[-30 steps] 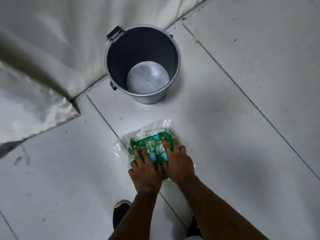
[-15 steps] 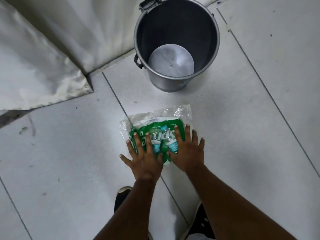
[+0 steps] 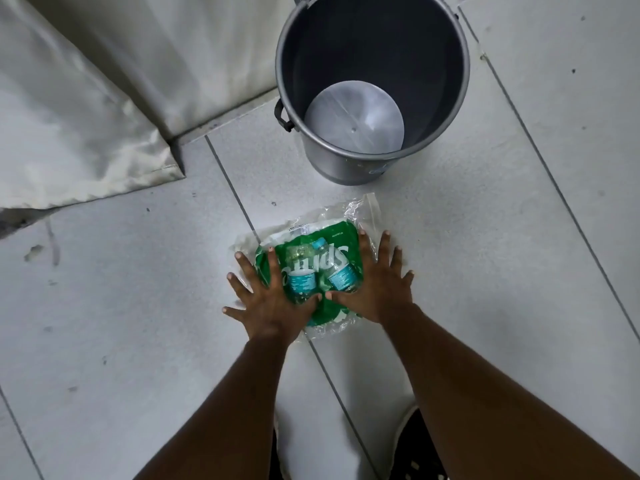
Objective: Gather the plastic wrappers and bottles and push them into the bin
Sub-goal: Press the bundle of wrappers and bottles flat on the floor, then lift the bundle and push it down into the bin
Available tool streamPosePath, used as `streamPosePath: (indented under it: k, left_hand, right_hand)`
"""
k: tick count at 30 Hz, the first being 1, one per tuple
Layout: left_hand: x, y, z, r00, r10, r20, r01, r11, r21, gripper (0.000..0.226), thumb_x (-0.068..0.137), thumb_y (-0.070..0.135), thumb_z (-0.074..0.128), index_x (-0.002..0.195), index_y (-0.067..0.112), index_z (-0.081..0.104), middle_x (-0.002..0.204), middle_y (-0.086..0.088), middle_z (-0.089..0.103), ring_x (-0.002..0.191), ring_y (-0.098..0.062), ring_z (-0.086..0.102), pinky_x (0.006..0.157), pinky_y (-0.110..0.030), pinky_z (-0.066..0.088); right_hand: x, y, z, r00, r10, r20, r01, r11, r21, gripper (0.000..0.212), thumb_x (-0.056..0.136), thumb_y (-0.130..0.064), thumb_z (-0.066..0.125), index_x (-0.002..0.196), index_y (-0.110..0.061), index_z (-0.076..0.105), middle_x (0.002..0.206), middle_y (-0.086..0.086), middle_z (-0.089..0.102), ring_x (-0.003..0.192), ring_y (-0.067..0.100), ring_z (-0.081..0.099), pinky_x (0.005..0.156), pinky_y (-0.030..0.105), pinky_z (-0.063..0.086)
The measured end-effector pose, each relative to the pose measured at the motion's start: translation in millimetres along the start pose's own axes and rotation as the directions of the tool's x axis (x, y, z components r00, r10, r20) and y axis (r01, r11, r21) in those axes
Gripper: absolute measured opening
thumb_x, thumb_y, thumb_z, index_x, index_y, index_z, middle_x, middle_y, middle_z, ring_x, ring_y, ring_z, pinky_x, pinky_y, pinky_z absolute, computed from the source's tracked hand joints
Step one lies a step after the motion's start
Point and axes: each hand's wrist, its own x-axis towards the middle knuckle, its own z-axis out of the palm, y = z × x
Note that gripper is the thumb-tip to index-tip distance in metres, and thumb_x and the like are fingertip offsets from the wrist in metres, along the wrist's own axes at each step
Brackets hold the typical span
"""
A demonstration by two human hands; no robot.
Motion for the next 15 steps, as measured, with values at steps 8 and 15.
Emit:
streamPosePath:
  k: [8, 15]
  left_hand:
    - [19.5, 11.7, 7.7, 0.995, 0.096, -0.003, -0.096, 0.994, -0.058, 0.120, 0.065, 0.074, 0.062, 0.148, 0.039, -0.018, 0.158, -0.008, -0.027, 0.132, -0.042, 0.028, 0.090, -0.055, 0.051]
    - [8.9, 29.6, -4.6, 0.982, 0.156, -0.106, -0.153, 0.988, 0.035, 0.096, 0.083, 0.051, 0.063, 0.153, 0.032, 0.000, 0.161, -0.012, -0.006, 0.123, -0.036, 0.038, 0.089, -0.045, 0.052]
  right_hand:
    - [12.7, -11.3, 13.4, 0.985, -0.094, -0.147, 0.083, 0.994, -0.077, 0.122, 0.067, -0.066, 0.072, 0.151, -0.032, -0.010, 0.162, 0.016, 0.004, 0.135, 0.044, 0.030, 0.099, 0.061, 0.043]
    - [2.8, -26.7, 16.1, 0.976, -0.135, -0.173, 0.116, 0.986, -0.117, 0.103, 0.077, -0.046, 0.073, 0.151, -0.033, 0.002, 0.152, 0.018, 0.025, 0.116, 0.034, 0.046, 0.084, 0.046, 0.055]
